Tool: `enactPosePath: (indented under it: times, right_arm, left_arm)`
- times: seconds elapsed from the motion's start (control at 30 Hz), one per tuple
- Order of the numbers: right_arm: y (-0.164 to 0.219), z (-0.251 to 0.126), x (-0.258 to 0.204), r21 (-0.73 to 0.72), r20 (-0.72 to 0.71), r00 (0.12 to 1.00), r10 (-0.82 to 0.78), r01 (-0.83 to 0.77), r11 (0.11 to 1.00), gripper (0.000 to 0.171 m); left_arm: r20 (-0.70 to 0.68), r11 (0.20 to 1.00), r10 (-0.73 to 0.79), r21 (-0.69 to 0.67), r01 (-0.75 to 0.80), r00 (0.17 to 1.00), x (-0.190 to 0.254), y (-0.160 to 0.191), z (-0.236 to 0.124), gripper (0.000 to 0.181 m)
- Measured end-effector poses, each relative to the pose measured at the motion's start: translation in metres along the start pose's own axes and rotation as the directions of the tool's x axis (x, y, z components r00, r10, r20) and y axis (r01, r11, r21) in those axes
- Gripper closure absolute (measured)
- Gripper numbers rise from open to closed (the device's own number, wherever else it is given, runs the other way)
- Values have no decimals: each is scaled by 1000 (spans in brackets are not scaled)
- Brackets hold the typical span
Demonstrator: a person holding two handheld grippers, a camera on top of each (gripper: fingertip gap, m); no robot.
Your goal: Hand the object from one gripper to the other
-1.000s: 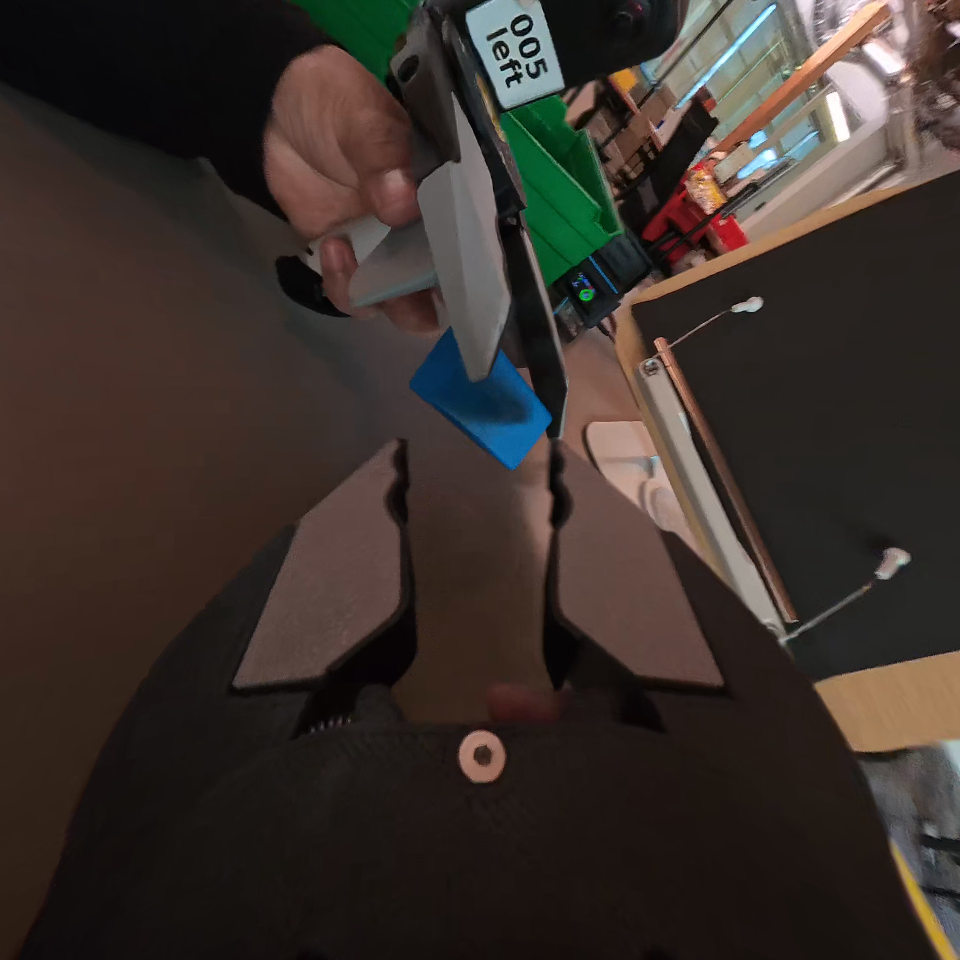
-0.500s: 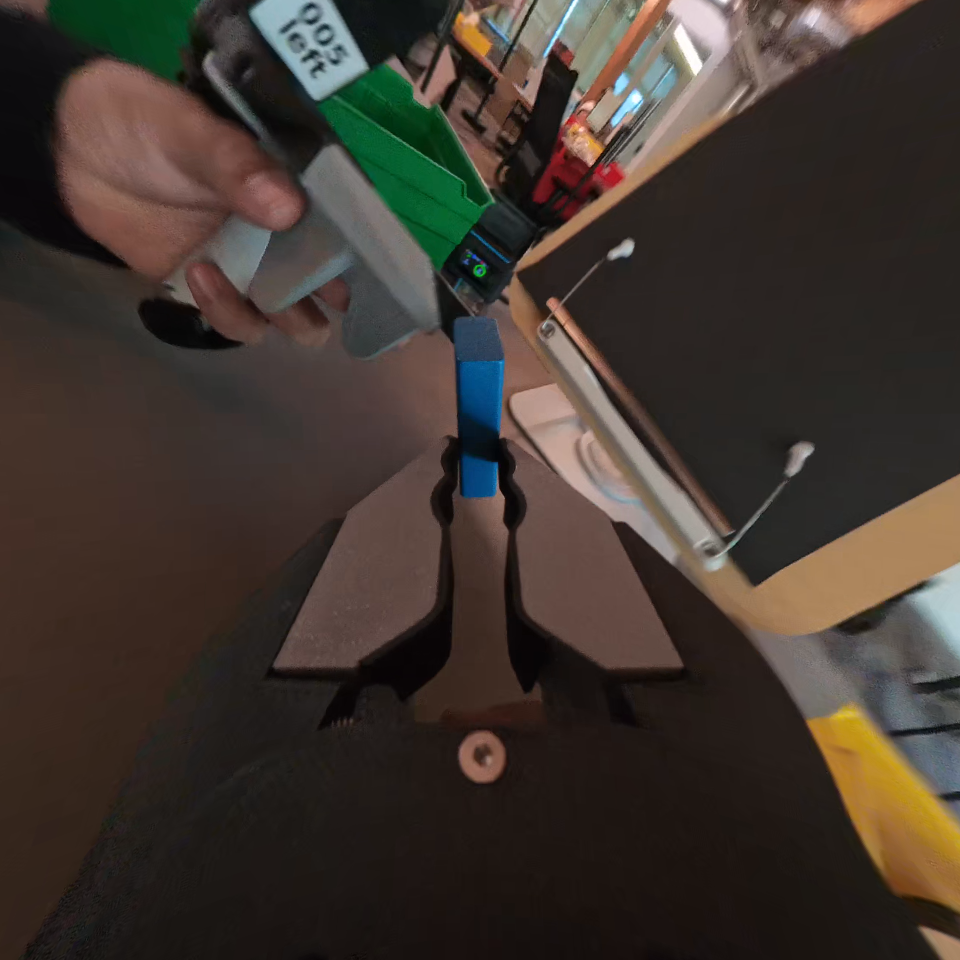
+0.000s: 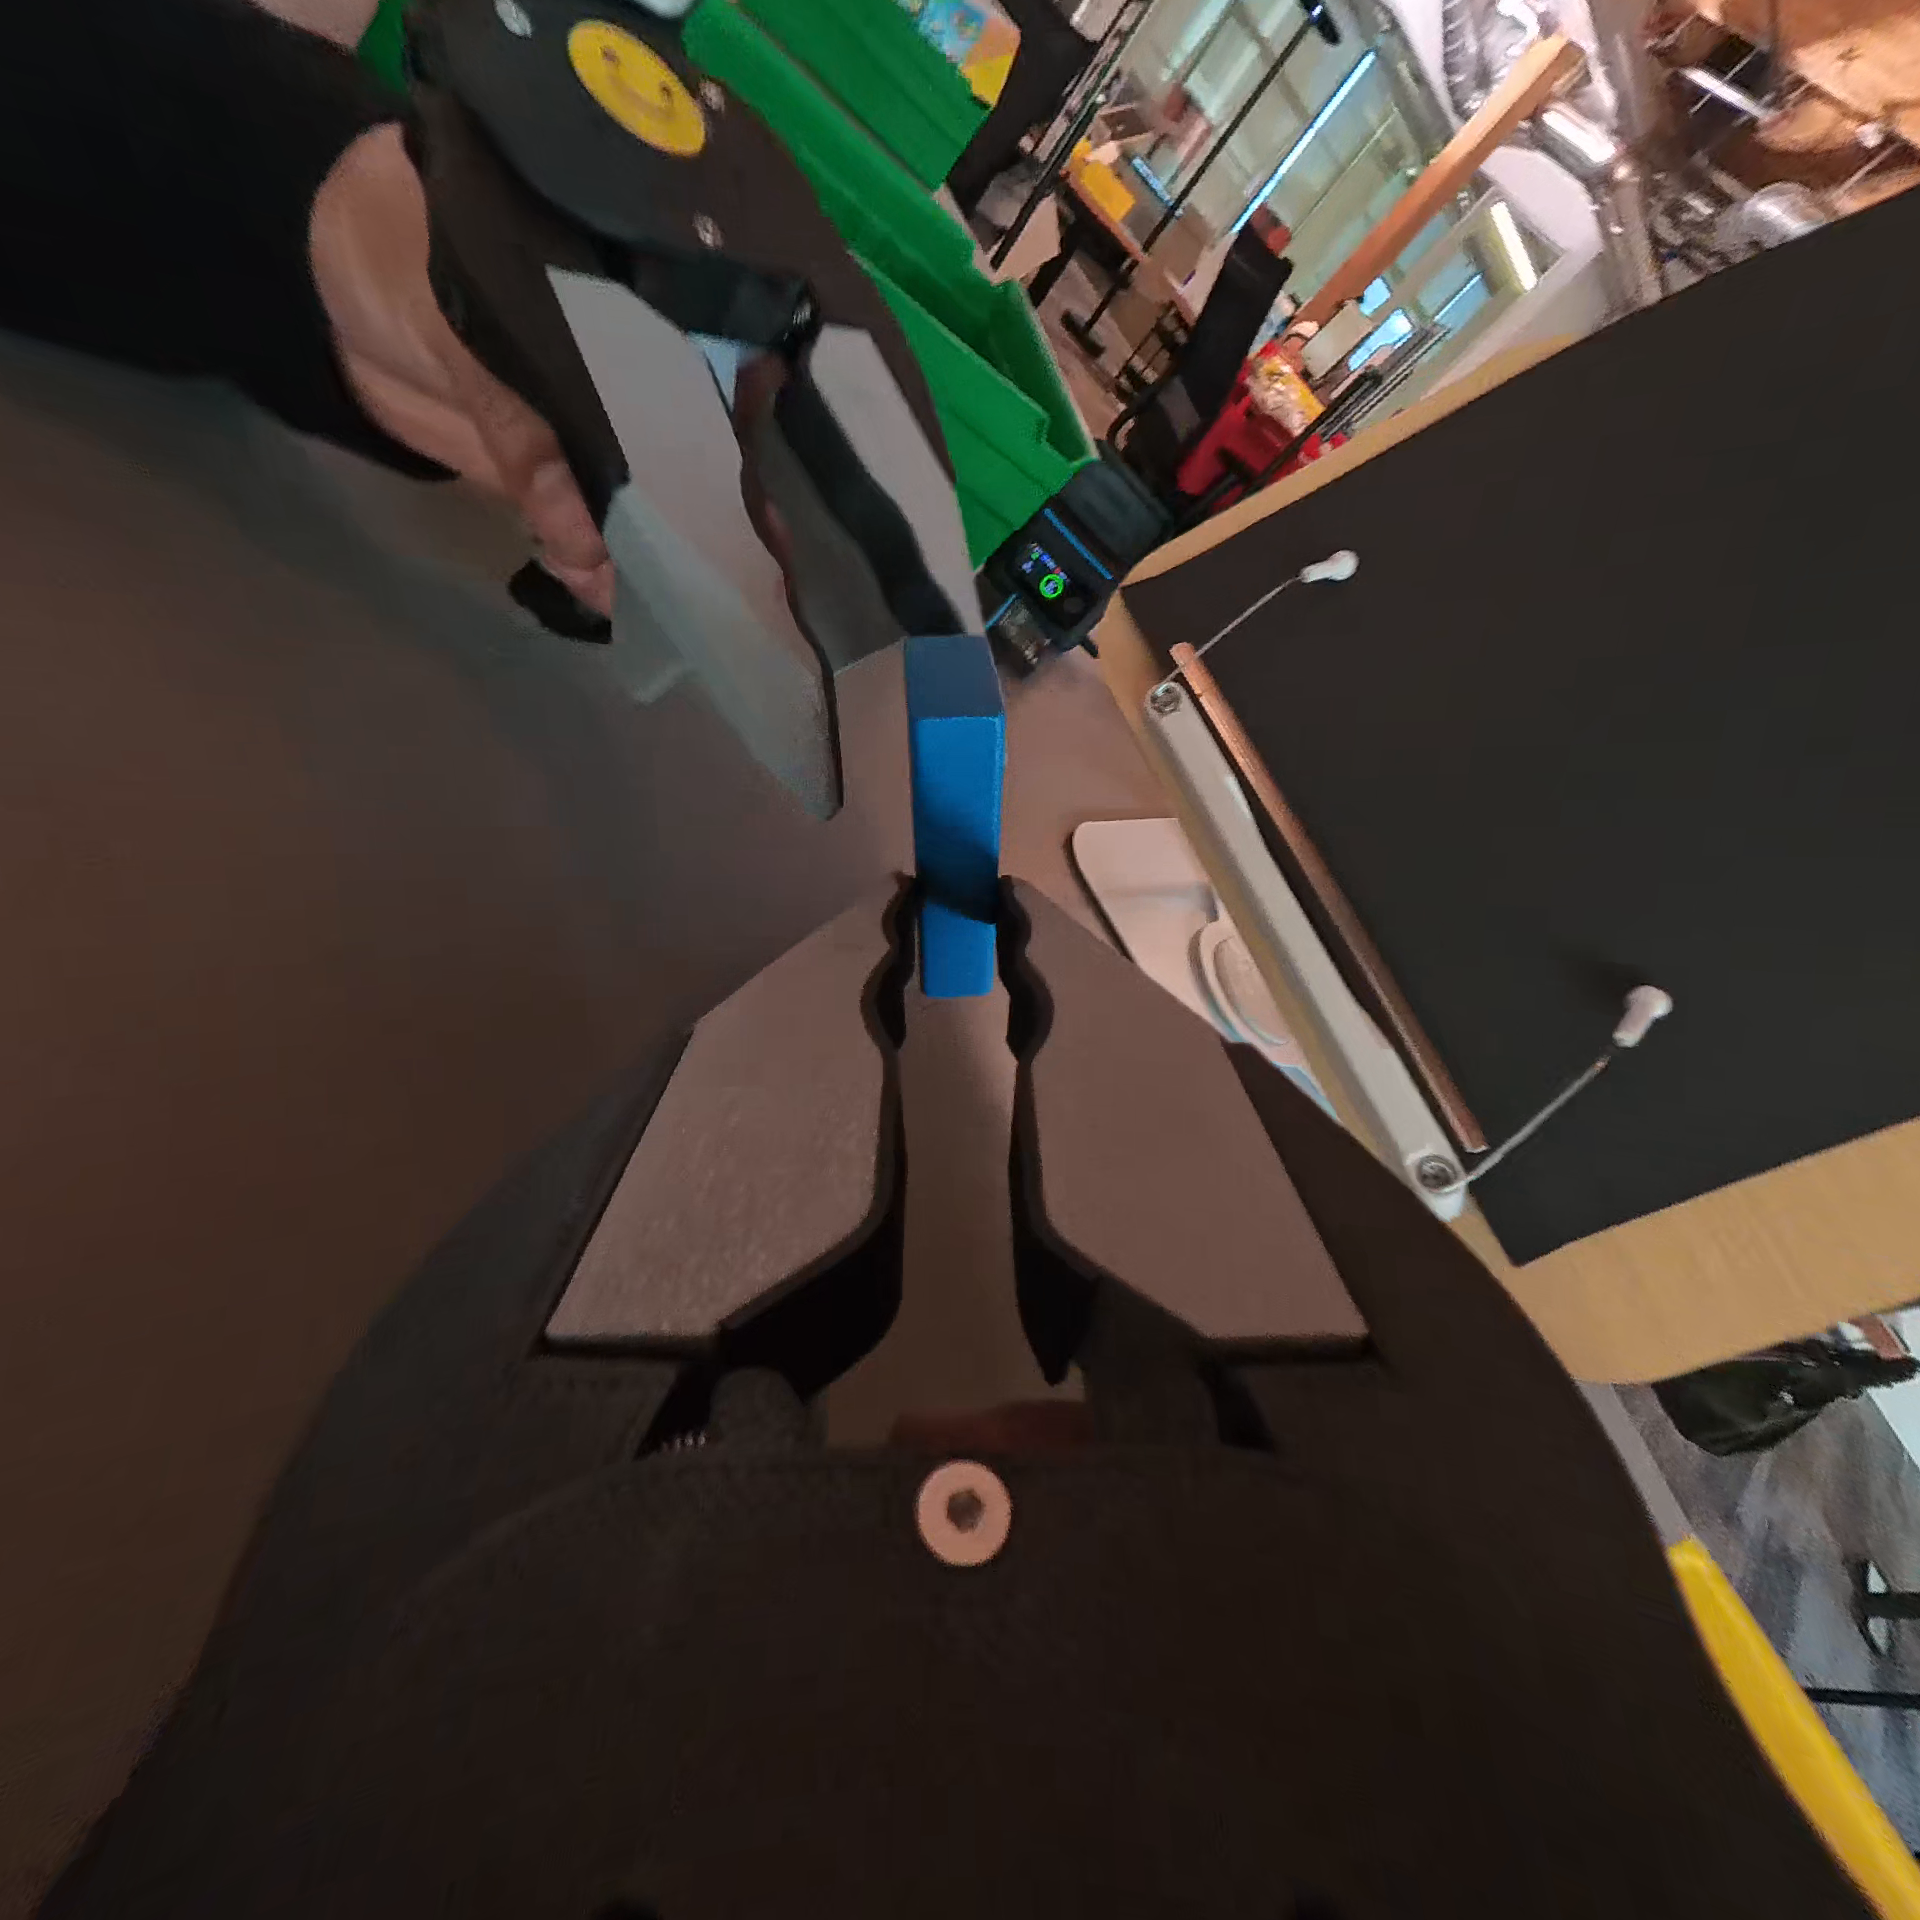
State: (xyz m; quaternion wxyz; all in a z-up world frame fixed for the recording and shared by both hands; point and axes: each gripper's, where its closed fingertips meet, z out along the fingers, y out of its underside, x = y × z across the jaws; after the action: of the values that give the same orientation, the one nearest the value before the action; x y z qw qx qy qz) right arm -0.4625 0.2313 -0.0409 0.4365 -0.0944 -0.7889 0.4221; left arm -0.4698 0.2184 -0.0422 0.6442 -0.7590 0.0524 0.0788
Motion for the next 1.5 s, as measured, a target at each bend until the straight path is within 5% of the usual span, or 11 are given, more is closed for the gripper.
enactPosePath:
  times: [0.17, 0.33, 0.47, 0.67, 0.8, 0.87, 1.17, 1.3, 1.37, 1.5]
  right_arm:
    - [3, 5, -16, -12, 74, 997, -11, 12, 1000, 159]
    - [9, 8, -18, -46, 102, 993, 66, -62, 997, 158]
    - [22, 9, -14, -119, 143, 951, 273, -257, 959, 141]
    - [2, 3, -21, -99, 380, 695, 611, -626, 773, 79]
    - [-20, -12, -21, -94, 571, 460, 680, -786, 611, 76]
    - [-31, -20, -20, -83, 641, 393, 659, -818, 569, 92]
    - [-29, -20, -30, -97, 637, 439, 633, -769, 632, 104]
    - [-19, -14, -31, -121, 596, 464, 655, -755, 645, 89]
    - [-24, -16, -38, -121, 628, 459, 628, -740, 662, 103]
    - [-22, -13, -46, -119, 607, 525, 597, -683, 721, 103]
  left_arm:
    - [-94, 995, 93, 55, -88, 991, 28, -12, 0, 148]
    - [-29, 958, 285, 24, -285, 958, 25, -10, -1, 168]
    - [116, 805, 594, -78, -588, 796, 17, -5, 0, 168]
    - [120, 676, 737, -129, -725, 665, 23, 1, 5, 169]
    - [130, 627, 774, -20, -779, 620, 39, -12, 2, 168]
    - [107, 642, 759, 38, -766, 642, 51, -17, 1, 168]
    - [99, 626, 768, 89, -774, 633, 63, -21, 1, 168]
    - [114, 611, 777, 95, -786, 619, 65, -26, 0, 168]
    - [111, 609, 780, 95, -788, 616, 66, -25, 0, 168]
    - [100, 624, 768, 105, -774, 633, 68, -25, 0, 169]
